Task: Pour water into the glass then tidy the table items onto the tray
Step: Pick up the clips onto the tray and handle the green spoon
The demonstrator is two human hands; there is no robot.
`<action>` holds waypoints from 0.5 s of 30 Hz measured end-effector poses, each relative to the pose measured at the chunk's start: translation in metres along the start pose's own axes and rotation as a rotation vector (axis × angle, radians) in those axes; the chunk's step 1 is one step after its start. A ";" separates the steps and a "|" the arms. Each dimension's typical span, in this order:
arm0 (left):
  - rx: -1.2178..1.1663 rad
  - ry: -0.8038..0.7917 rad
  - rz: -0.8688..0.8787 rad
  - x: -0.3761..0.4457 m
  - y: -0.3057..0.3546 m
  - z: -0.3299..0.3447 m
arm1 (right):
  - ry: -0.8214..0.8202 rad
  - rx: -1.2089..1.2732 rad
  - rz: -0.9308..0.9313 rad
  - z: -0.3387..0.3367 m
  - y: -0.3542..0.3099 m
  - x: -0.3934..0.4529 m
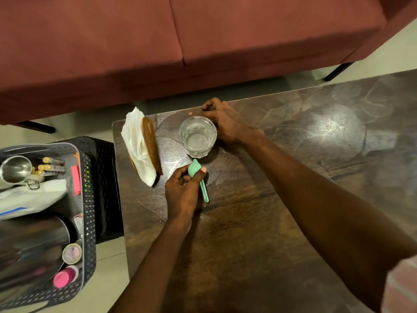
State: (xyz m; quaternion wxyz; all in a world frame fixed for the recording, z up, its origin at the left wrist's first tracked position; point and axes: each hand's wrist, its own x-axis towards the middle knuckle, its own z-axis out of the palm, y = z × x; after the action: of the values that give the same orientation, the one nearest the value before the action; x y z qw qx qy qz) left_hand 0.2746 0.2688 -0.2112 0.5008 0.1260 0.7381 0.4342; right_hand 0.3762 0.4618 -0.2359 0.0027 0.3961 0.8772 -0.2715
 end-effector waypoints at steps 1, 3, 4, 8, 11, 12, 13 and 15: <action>0.000 -0.002 -0.004 0.000 0.000 0.000 | 0.004 0.002 -0.009 0.000 0.000 0.000; -0.006 -0.004 -0.016 0.000 -0.001 0.000 | 0.012 0.007 -0.012 0.000 -0.001 0.000; -0.009 -0.006 -0.021 0.000 -0.001 -0.001 | 0.022 0.008 -0.005 -0.001 -0.001 -0.001; -0.019 -0.020 -0.038 0.001 0.000 -0.003 | 0.093 0.036 0.074 0.001 0.000 -0.015; -0.052 -0.035 -0.041 -0.001 0.001 -0.009 | 0.147 0.126 0.181 0.006 0.002 -0.036; -0.060 -0.038 -0.040 -0.003 0.001 -0.011 | 0.175 0.166 0.210 0.008 0.002 -0.044; -0.068 -0.039 -0.038 -0.004 0.001 -0.013 | 0.206 0.210 0.238 0.009 0.002 -0.052; -0.076 -0.037 -0.031 -0.010 0.003 -0.019 | 0.271 0.287 0.286 0.014 -0.001 -0.070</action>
State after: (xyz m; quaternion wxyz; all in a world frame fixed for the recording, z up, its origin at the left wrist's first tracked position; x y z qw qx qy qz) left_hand 0.2627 0.2550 -0.2001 0.5254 0.1037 0.7135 0.4518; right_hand 0.4205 0.4065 -0.2319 -0.1331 0.5453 0.7571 -0.3343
